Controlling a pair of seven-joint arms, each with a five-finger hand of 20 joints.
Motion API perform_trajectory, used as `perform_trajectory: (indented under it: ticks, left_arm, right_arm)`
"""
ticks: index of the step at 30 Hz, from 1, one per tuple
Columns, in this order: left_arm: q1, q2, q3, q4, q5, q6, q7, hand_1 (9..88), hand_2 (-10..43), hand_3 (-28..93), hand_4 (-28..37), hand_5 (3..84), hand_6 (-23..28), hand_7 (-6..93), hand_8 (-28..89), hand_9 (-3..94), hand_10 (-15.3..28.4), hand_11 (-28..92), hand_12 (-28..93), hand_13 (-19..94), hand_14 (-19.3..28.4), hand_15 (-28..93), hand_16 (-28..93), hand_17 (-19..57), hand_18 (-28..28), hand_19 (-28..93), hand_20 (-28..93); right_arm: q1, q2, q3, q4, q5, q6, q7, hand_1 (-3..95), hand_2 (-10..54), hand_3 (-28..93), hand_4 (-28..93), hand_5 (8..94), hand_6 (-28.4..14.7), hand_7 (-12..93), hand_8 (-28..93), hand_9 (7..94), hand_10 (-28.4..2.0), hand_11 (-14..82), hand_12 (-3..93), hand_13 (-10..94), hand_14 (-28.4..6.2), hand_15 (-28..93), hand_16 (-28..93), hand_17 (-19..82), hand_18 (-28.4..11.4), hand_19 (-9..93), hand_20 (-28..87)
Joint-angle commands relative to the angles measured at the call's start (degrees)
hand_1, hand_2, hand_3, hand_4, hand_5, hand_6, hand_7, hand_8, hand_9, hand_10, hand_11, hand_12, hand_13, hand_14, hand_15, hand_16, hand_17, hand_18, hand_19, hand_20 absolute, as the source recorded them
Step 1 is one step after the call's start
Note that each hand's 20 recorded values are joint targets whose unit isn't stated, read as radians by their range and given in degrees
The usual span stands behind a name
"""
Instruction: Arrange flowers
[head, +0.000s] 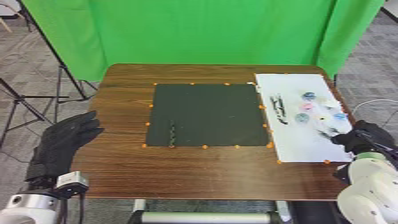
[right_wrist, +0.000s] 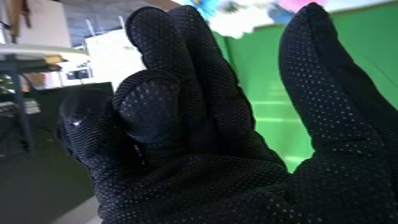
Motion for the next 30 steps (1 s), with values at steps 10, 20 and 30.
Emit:
perform_trajectory:
  ticks: [10,20,30]
  left_arm:
    - [-0.19,-0.36,0.76,0.05,0.35,-0.91,-0.74,26.6,3.3,82,-21.5,43.1,11.9,19.8,-11,37.1,20.7,36,9,25,27.2,63,-14,-9.7,22.5,60,9]
    - [-0.81,-0.46,1.2,0.13,-1.43,-1.63,-0.11,26.7,3.4,82,-21.7,43.1,11.9,19.9,-11,37.1,20.6,36,9,25,27.2,63,-14,-9.7,22.5,59,9]
    - [0.83,-0.37,0.8,-0.13,-1.95,-0.65,1.12,26.7,3.4,82,-21.7,43.1,11.9,20.0,-11,37.2,20.7,36,9,25,27.1,63,-14,-9.7,22.5,60,9]
  right_arm:
    - [2.75,0.51,-1.25,4.45,0.47,-2.99,2.28,33.2,-4.4,75,-22,72.8,-13.9,17,-7,67.2,-24.2,42.0,21.5,67,-16.8,80,22,52,-21.1,93,44]
    - [6.37,0.22,-4.98,7.94,0.72,-4.32,2.85,33.7,-4.7,75,-22,72.6,-13.8,17,-7,67.1,-24.0,41.9,21.3,67,-16.8,80,22,52,-21.1,93,43]
    - [6.88,-0.25,-4.87,9.59,1.07,-5.05,3.85,34.9,-5.3,75,-22,72.5,-13.8,17,-7,67.1,-24.1,41.8,21.3,67,-16.8,79,22,52,-21.1,93,43]
